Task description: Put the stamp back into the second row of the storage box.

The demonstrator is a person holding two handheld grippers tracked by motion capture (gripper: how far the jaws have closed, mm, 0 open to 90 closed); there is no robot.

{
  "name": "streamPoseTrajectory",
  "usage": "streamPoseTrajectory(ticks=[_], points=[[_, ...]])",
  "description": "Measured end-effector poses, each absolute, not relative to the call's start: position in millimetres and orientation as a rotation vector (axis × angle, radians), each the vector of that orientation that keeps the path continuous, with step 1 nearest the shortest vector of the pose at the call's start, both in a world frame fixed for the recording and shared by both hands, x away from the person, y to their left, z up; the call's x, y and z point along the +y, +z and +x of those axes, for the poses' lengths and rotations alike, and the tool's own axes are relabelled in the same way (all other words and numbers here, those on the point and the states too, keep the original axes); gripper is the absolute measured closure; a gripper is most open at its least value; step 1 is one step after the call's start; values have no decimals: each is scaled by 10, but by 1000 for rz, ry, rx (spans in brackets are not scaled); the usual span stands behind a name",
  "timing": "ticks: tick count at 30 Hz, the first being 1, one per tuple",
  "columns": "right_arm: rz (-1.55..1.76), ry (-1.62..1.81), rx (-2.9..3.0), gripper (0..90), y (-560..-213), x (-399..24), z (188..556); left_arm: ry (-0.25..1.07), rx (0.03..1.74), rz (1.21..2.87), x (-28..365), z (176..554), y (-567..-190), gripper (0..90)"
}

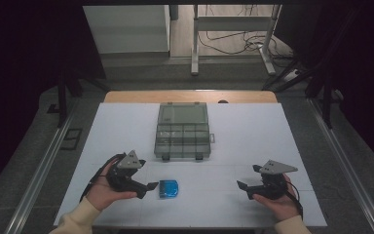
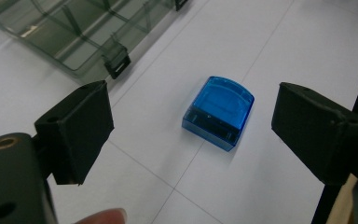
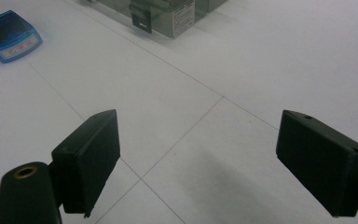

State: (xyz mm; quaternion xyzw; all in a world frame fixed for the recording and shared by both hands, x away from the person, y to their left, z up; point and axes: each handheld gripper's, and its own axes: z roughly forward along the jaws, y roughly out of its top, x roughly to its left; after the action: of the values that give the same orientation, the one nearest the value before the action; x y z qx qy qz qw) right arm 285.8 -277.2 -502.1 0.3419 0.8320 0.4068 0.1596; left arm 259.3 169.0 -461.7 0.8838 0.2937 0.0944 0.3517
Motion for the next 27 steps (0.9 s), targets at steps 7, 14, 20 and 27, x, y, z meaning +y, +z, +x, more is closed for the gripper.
streamPoseTrajectory(ticks=[7, 14, 20, 27], points=[[982, 1163, 2373, 137, -5018, -2779, 2853, 217, 724, 2340, 1535, 2634, -4670, 115], [982, 1154, 2376, 137, -5022, -2779, 2855, 165, 659, 2425, 1330, 2714, -4728, 89], [989, 1152, 2374, 137, -5028, -2780, 2856, 145, 610, 2485, 1192, 2748, -4793, 87], [991, 1149, 2375, 137, -5031, -2782, 2857, 119, 568, 2556, 1059, 2797, -4901, 82]])
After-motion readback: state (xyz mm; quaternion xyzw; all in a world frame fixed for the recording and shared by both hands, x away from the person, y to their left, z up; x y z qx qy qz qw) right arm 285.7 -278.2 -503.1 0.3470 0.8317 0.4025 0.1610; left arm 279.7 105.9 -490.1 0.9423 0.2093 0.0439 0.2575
